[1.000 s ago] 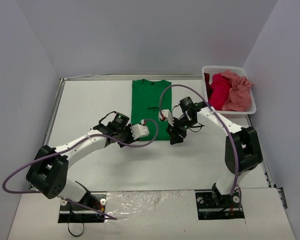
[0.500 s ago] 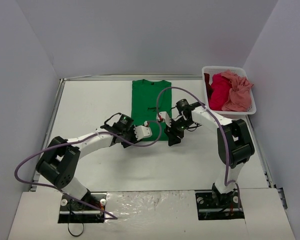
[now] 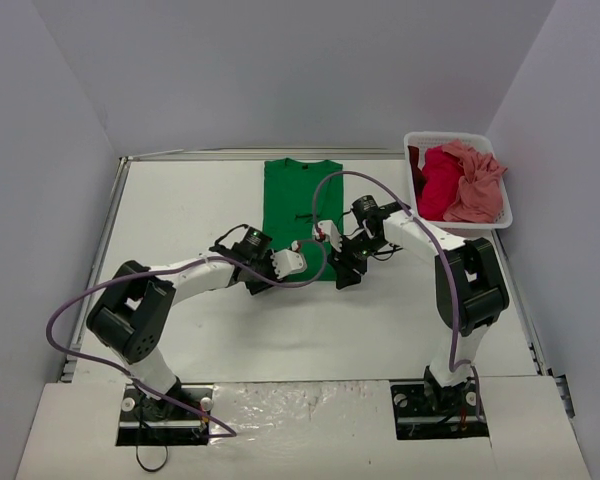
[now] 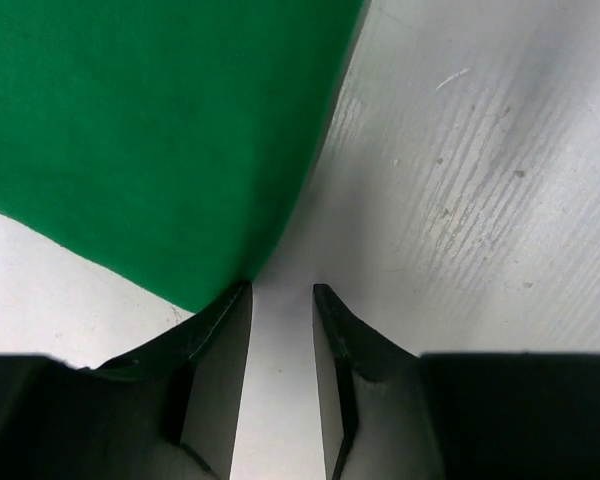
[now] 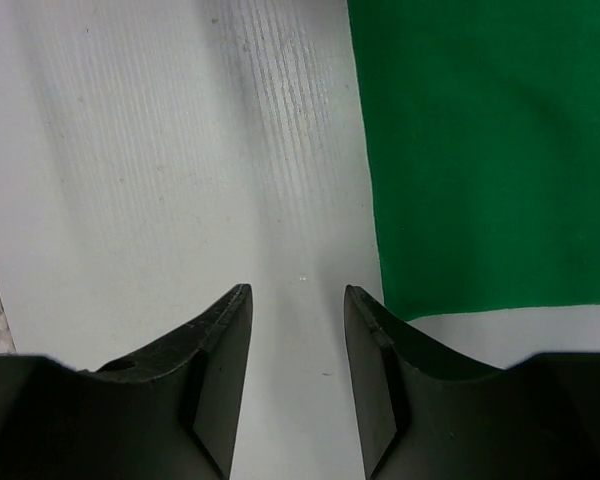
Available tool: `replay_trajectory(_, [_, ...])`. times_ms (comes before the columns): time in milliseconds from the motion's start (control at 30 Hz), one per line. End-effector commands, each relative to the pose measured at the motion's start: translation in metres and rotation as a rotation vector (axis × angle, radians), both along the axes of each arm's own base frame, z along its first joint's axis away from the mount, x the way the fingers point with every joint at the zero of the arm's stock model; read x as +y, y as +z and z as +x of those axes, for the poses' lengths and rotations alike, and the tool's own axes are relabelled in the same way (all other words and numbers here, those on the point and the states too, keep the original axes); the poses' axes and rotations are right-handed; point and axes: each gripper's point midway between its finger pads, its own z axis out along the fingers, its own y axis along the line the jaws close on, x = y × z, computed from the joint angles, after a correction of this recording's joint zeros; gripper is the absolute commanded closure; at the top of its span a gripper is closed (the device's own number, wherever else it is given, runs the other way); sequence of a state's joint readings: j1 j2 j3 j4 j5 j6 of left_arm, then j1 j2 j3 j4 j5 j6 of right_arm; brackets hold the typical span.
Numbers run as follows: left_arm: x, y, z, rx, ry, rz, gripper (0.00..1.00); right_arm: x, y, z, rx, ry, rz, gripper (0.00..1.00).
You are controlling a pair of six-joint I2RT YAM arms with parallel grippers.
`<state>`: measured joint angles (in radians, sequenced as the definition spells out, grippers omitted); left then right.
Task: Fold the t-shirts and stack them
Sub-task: Fold the folded rectangular tshirt in 1/3 of the way, then grab one side of the 2/3 rectangular tshirt with both arms
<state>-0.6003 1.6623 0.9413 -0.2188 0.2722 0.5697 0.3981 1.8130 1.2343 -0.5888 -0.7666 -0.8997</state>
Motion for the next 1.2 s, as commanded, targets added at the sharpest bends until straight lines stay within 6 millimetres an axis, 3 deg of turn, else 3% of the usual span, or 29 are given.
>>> replay_trajectory(0, [0.001,0.001,0.003,0.015,0.015,0.003,0.70,-0.001,0.004,0.002,0.008,-0.004,-0.008,0.62])
replay_trajectory(67, [0.002,0.001,0.003,0.018,0.016,0.007,0.72,-0.002,0.005,0.003,0.002,-0.005,-0.011,0.62])
replay_trajectory(233, [0.003,0.003,0.001,0.027,0.020,0.006,0.97,-0.003,0.008,0.005,-0.014,-0.011,-0.016,0.62])
replay_trajectory(767, [0.007,0.034,0.002,-0.033,0.048,-0.033,0.97,-0.005,0.024,0.005,-0.049,-0.034,-0.013,0.64])
replay_trajectory(833, [0.008,0.035,0.002,-0.039,0.048,-0.034,0.87,-0.006,0.025,0.004,-0.052,-0.033,-0.015,0.64])
replay_trajectory(967, [0.008,0.034,0.003,-0.041,0.043,-0.030,0.76,-0.007,0.024,0.004,-0.053,-0.033,-0.021,0.64])
replay_trajectory(1167, [0.008,0.030,0.011,-0.060,0.044,-0.012,0.73,-0.007,0.022,0.004,-0.049,-0.030,-0.023,0.63])
